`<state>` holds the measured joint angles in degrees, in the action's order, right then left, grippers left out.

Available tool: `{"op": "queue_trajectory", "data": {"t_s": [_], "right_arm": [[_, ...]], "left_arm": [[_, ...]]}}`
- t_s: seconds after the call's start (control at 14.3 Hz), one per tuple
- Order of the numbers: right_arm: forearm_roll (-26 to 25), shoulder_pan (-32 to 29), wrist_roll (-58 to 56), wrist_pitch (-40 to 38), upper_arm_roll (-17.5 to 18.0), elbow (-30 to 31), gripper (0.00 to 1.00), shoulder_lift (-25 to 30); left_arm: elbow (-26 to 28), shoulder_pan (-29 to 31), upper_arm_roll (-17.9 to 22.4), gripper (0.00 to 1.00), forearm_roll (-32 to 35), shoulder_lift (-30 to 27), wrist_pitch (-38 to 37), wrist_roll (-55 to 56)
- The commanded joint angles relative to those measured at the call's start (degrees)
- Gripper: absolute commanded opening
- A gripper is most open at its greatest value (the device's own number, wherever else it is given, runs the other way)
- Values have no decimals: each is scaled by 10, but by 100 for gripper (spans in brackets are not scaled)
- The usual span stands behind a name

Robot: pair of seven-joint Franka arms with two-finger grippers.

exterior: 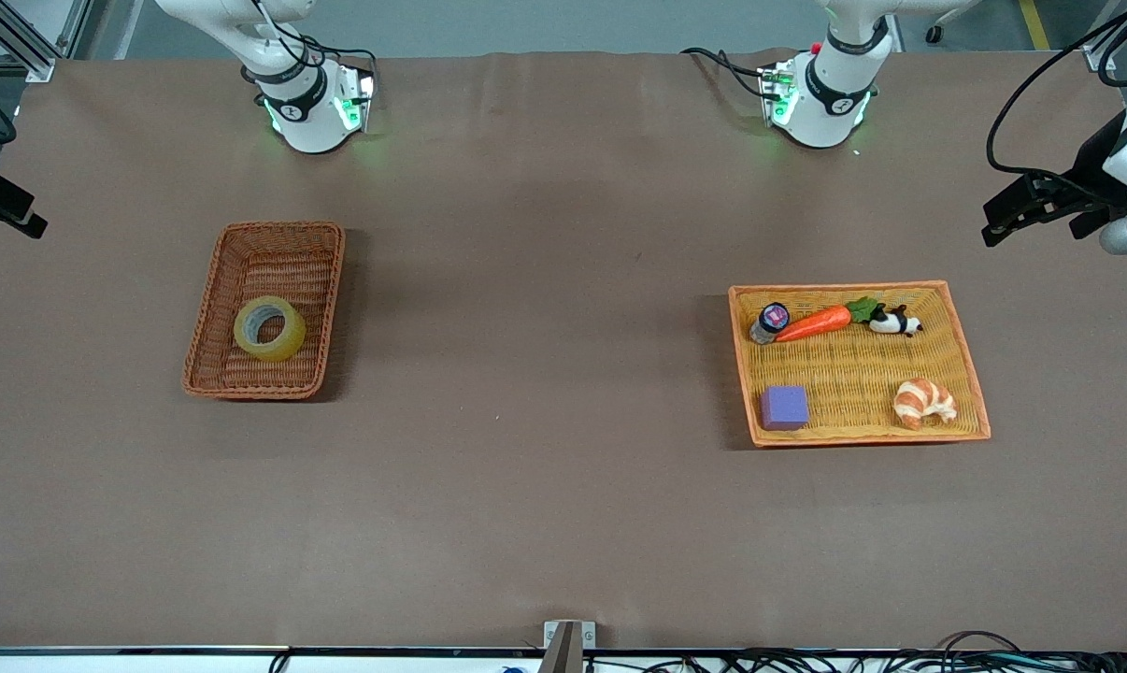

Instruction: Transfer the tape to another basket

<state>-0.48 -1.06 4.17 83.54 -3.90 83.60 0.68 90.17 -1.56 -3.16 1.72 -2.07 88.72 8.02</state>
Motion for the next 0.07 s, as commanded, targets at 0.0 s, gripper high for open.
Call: {"op": "queue_trajectory", "data": {"t_s": [0.0], "right_arm": [[12, 8, 9, 5, -8, -6, 100, -8]], "left_arm": [[-10, 1, 0, 100, 0, 5, 0, -10]]}}
